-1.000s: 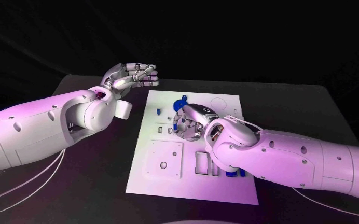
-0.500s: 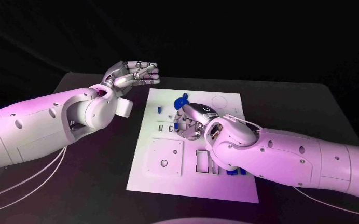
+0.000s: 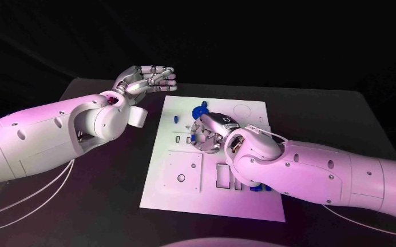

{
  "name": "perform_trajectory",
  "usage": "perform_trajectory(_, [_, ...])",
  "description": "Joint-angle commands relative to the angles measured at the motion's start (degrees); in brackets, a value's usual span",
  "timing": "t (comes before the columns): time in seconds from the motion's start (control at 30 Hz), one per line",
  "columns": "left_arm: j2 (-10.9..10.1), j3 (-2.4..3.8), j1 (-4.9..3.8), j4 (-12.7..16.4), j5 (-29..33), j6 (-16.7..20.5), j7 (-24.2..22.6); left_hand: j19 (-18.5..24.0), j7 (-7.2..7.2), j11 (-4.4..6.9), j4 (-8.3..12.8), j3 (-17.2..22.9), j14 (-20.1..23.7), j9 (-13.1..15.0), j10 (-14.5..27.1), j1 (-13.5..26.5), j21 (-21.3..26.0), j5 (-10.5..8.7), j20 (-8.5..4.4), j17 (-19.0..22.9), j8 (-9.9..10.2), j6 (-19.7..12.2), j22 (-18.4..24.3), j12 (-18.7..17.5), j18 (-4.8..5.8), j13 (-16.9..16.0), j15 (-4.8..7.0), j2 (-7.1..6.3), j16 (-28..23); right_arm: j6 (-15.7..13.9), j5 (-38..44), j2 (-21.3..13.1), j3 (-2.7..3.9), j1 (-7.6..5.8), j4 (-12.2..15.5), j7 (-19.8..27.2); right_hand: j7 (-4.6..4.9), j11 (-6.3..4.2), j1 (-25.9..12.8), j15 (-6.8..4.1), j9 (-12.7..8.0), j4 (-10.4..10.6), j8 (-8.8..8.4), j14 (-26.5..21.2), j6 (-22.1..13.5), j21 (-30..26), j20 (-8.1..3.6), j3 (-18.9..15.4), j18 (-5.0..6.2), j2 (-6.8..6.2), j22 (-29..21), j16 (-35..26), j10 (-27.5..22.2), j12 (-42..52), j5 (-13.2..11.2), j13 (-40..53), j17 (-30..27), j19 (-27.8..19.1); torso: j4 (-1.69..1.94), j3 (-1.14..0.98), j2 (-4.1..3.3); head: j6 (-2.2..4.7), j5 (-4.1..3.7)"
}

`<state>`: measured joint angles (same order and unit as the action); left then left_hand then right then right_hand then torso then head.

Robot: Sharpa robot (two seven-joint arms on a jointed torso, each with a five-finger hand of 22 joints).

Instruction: Assemble the parts on the task board

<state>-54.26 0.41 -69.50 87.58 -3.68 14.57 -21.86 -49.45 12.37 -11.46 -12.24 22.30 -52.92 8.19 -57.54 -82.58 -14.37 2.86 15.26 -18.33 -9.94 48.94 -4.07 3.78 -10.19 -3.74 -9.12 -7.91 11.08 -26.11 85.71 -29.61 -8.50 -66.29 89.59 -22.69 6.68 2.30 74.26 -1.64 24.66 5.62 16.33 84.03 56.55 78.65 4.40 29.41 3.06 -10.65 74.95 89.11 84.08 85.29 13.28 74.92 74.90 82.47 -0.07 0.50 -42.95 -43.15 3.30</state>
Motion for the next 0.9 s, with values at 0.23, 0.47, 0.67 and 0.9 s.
perform_trajectory(0.23, [0.1,0.04,-0.07,0.1,-0.2,-1.0,-0.2,-0.3,2.08,0.13,0.3,-0.1,-0.5,0.0,0.1,-0.4,0.2,0.19,0.01,0.1,0.2,-0.2,0.0,0.1,-0.34,0.0,0.12,0.03,-0.4,2.2,0.6,0.0,-0.19,0.30,-0.1,0.0,0.06,-0.20,-0.7,-0.13,0.0,0.1,0.29,5.4,-0.3,-0.3,-0.02,0.0,0.27,-0.14,4.1,0.1,2.0,-0.3,0.2,9.9,12.6,-0.2,0.00,-0.01,0.01,-0.15,0.02])
perform_trajectory(0.47, [0.1,0.04,-0.07,0.1,-0.2,-1.0,-0.2,-0.3,2.08,0.13,0.3,-0.1,-0.5,0.0,0.1,-0.4,0.2,0.19,0.01,0.1,0.2,-0.2,0.0,0.1,-0.34,0.0,0.12,0.03,-0.4,2.7,0.6,-0.1,-0.21,0.31,-0.2,0.0,0.17,-0.11,-0.9,-0.07,-0.1,0.0,0.18,5.4,-0.6,-0.4,0.02,0.0,0.26,-0.55,4.1,0.1,1.9,-0.4,0.2,9.8,12.6,-0.2,-0.04,0.00,-0.01,-0.23,0.01])
perform_trajectory(0.67, [0.1,0.04,-0.07,0.1,-0.2,-1.1,-0.2,-0.3,2.08,0.13,0.3,-0.1,-0.5,0.0,0.1,-0.4,0.2,0.19,0.01,0.1,0.2,-0.2,0.0,0.1,-0.34,0.0,0.12,0.03,-0.4,2.4,0.7,-0.1,-0.22,0.31,-0.2,0.1,0.43,0.10,-1.3,0.11,-0.2,0.0,-0.04,5.4,-1.2,-0.6,0.13,-0.1,0.30,-1.24,3.9,0.1,1.6,-0.8,0.2,9.4,12.5,-0.3,0.00,0.00,0.01,-0.27,-0.02])
perform_trajectory(0.9, [0.0,0.04,-0.07,0.1,-0.2,-1.1,-0.1,-0.3,2.08,0.13,0.3,-0.1,-0.5,0.0,0.1,-0.4,0.2,0.19,0.01,0.1,0.2,-0.2,0.0,0.1,-0.34,0.0,0.12,0.03,-0.4,2.2,0.9,-0.2,-0.23,0.31,-0.2,0.0,0.60,0.27,-1.8,0.24,-0.3,0.1,-0.18,5.4,-1.5,-0.7,0.24,-0.3,0.31,-1.79,3.9,0.0,1.4,-1.0,0.2,9.3,12.5,-0.3,0.00,0.02,0.01,-0.30,-0.06])
